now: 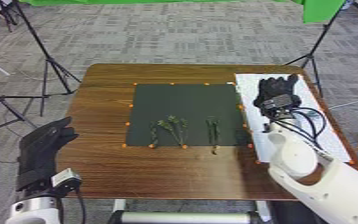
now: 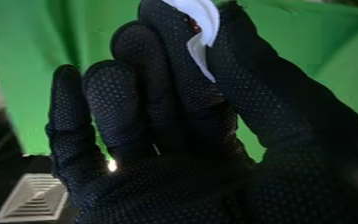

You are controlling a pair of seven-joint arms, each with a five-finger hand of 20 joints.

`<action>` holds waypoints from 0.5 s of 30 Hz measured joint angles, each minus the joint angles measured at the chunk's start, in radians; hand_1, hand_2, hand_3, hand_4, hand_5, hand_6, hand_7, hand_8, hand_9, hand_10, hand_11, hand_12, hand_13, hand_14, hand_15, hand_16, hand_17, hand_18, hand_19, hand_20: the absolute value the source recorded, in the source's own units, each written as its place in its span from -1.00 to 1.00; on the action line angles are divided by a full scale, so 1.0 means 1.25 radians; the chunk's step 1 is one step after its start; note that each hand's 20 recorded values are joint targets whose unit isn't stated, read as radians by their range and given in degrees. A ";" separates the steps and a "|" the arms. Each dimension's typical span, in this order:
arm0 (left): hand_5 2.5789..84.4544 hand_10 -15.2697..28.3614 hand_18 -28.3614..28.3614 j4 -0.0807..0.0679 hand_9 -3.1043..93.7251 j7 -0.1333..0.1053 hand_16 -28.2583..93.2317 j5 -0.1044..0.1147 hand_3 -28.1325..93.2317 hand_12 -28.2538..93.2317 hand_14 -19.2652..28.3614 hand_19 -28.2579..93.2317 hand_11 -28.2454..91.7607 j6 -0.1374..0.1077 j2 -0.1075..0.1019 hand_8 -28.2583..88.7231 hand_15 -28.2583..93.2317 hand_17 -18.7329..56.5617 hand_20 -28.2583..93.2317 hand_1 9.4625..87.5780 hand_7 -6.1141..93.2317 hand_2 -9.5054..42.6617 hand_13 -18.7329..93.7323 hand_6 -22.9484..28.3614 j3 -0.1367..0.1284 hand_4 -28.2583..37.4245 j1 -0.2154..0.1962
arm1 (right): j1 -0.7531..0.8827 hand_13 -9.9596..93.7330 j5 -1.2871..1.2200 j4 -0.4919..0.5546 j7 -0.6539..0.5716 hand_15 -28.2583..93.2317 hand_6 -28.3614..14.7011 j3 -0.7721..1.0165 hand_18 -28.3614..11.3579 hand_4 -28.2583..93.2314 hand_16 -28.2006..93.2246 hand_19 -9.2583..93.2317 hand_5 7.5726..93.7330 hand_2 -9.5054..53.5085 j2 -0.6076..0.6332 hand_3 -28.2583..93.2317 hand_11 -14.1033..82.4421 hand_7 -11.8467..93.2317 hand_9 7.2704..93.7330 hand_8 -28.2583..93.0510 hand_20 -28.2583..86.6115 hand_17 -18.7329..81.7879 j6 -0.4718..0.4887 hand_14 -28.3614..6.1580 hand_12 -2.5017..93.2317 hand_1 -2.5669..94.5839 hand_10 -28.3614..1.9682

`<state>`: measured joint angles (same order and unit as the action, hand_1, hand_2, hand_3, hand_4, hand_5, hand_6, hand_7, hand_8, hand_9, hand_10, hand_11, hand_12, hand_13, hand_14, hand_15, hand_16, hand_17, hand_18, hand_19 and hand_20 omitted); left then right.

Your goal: Arrange flowers

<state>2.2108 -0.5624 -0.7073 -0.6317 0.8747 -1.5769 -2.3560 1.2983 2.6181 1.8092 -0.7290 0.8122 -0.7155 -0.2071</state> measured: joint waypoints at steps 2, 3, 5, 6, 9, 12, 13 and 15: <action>0.25 0.86 0.85 0.000 -0.03 -0.001 -0.91 0.001 0.82 -0.29 1.00 0.37 0.37 0.000 0.000 -0.68 0.85 -0.61 0.23 -0.51 -0.45 -0.46 -0.07 0.57 -0.005 -0.61 -0.002 | -0.016 0.14 -0.008 0.020 0.015 0.79 0.25 -0.028 -0.93 -1.00 0.00 0.62 0.69 -0.93 0.001 0.76 0.25 -0.21 0.37 -0.38 -0.07 -0.39 -0.007 -0.44 -0.12 0.10 -0.03; 0.25 0.86 0.86 0.000 -0.03 -0.001 -0.91 0.001 0.82 -0.29 1.00 0.37 0.37 0.000 0.000 -0.68 0.85 -0.61 0.23 -0.51 -0.45 -0.46 -0.07 0.57 -0.008 -0.61 -0.004 | -0.025 0.14 -0.012 0.030 0.022 0.79 0.25 -0.043 -0.93 -1.00 0.00 0.62 0.69 -0.93 0.000 0.76 0.25 -0.20 0.37 -0.38 -0.07 -0.39 -0.010 -0.44 -0.12 0.10 -0.03; 0.25 0.86 0.85 0.000 -0.03 -0.002 -0.91 0.002 0.82 -0.29 1.00 0.37 0.37 0.000 0.000 -0.68 0.85 -0.61 0.23 -0.51 -0.45 -0.46 -0.07 0.57 -0.017 -0.61 -0.009 | -0.043 0.14 -0.023 0.048 0.040 0.79 0.25 -0.071 -0.93 -1.00 0.00 0.62 0.69 -0.93 -0.002 0.76 0.25 -0.20 0.37 -0.38 -0.07 -0.39 -0.016 -0.44 -0.12 0.10 -0.03; 0.25 0.85 0.86 0.000 -0.03 -0.003 -0.91 0.003 0.82 -0.29 1.00 0.37 0.37 -0.001 0.001 -0.69 0.85 -0.61 0.23 -0.51 -0.45 -0.46 -0.07 0.57 -0.021 -0.61 -0.013 | -0.052 0.14 -0.033 0.056 0.051 0.79 0.25 -0.083 -0.93 -1.00 0.00 0.62 0.69 -0.93 -0.004 0.76 0.25 -0.20 0.37 -0.38 -0.08 -0.39 -0.018 -0.43 -0.12 0.10 -0.04; 0.24 0.85 0.86 0.001 -0.04 -0.007 -0.91 0.006 0.82 -0.29 1.00 0.37 0.37 -0.002 0.002 -0.69 0.85 -0.61 0.23 -0.51 -0.45 -0.46 -0.07 0.57 -0.034 -0.61 -0.025 | -0.076 0.14 -0.062 0.070 0.090 0.79 0.25 -0.111 -0.90 -1.00 0.00 0.62 0.69 -0.93 -0.019 0.76 0.25 -0.20 0.37 -0.39 -0.08 -0.39 -0.022 -0.41 -0.11 0.10 -0.03; 0.24 0.85 0.86 0.001 -0.04 -0.014 -0.91 0.012 0.82 -0.29 1.00 0.37 0.37 -0.006 0.002 -0.69 0.85 -0.61 0.23 -0.51 -0.45 -0.46 -0.07 0.57 -0.041 -0.61 -0.035 | -0.104 0.14 -0.070 0.071 0.126 0.78 0.26 -0.144 -0.88 -1.00 0.00 0.61 0.69 -0.93 -0.041 0.77 0.25 -0.20 0.37 -0.39 -0.08 -0.39 -0.023 -0.40 -0.11 0.09 -0.03; 0.24 0.84 0.86 0.001 -0.04 -0.016 -0.91 0.016 0.82 -0.29 1.00 0.37 0.37 -0.009 0.001 -0.69 0.85 -0.61 0.23 -0.51 -0.45 -0.46 -0.07 0.57 -0.042 -0.61 -0.038 | -0.113 0.14 -0.070 0.071 0.138 0.78 0.27 -0.155 -0.88 -1.00 0.00 0.61 0.69 -0.93 -0.050 0.77 0.25 -0.20 0.37 -0.39 -0.08 -0.39 -0.022 -0.39 -0.11 0.09 -0.02; 0.24 0.85 0.86 0.001 -0.04 -0.022 -0.91 0.023 0.82 -0.29 1.00 0.37 0.37 -0.014 0.000 -0.69 0.85 -0.61 0.23 -0.51 -0.45 -0.46 -0.07 0.57 -0.042 -0.61 -0.042 | -0.129 0.14 -0.071 0.069 0.157 0.78 0.27 -0.175 -0.87 -1.00 0.00 0.61 0.69 -0.94 -0.071 0.77 0.25 -0.19 0.37 -0.39 -0.08 -0.39 -0.022 -0.39 -0.11 0.09 -0.02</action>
<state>2.2126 -0.5902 -0.6792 -0.6489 0.8745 -1.6294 -2.4082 1.1372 2.5300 1.8952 -0.5328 0.5938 -0.8047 -0.2345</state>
